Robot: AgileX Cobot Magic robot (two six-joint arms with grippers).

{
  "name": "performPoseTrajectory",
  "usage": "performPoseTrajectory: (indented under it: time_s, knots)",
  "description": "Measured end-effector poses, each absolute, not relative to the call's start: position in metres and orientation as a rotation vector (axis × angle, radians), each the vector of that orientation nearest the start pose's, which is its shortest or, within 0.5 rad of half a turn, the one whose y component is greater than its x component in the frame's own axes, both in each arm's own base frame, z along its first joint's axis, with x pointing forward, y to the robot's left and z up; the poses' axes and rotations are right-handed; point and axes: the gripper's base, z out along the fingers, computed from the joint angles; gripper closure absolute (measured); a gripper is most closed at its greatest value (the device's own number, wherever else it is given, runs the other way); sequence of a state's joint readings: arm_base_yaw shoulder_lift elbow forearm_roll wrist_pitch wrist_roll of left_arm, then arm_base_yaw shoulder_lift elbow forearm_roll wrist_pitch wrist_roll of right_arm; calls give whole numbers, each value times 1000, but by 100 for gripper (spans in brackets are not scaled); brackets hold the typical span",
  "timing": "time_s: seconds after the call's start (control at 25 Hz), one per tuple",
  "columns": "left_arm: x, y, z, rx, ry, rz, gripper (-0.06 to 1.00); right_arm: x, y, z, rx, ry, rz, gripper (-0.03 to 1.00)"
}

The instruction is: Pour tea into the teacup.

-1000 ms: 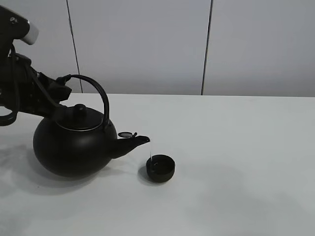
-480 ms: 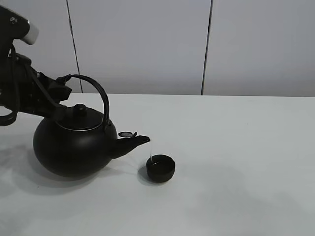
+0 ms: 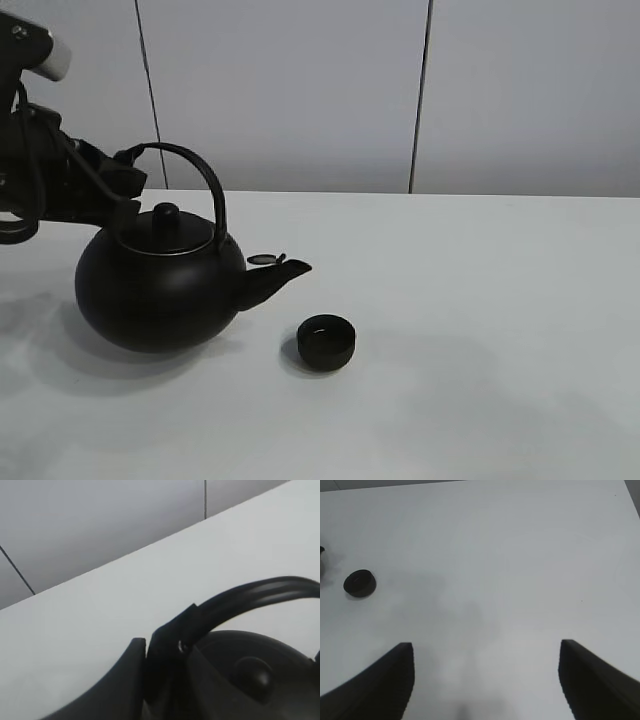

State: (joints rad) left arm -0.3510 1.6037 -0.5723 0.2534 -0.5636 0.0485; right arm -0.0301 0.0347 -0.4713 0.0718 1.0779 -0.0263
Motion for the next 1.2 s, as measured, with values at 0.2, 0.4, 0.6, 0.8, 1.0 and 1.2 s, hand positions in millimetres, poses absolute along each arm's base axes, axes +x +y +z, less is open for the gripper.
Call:
performPoseTrajectory:
  time_s: [0.2,0.4,0.6,0.8,1.0,1.2]
  knots:
    - [275,-114,182,588,1838,-260,81,3,6,268,3,2123,54,42]
    - [275,-114,182,550,1852,-288,81,3,6,268,3,2123,54,42]
    - [275,-116,186,515,1817,-323,81,3,6,268,3,2123,54,42]
    - [276,-117,192,452,1770,-386,81,3,6,268,3,2123,54,42]
    - [273,-114,191,398,1750,-420,81,3,6,268,3,2123,54,42]
    - [263,-99,180,328,1766,-431,81,3,6,268,3,2123,54,42]
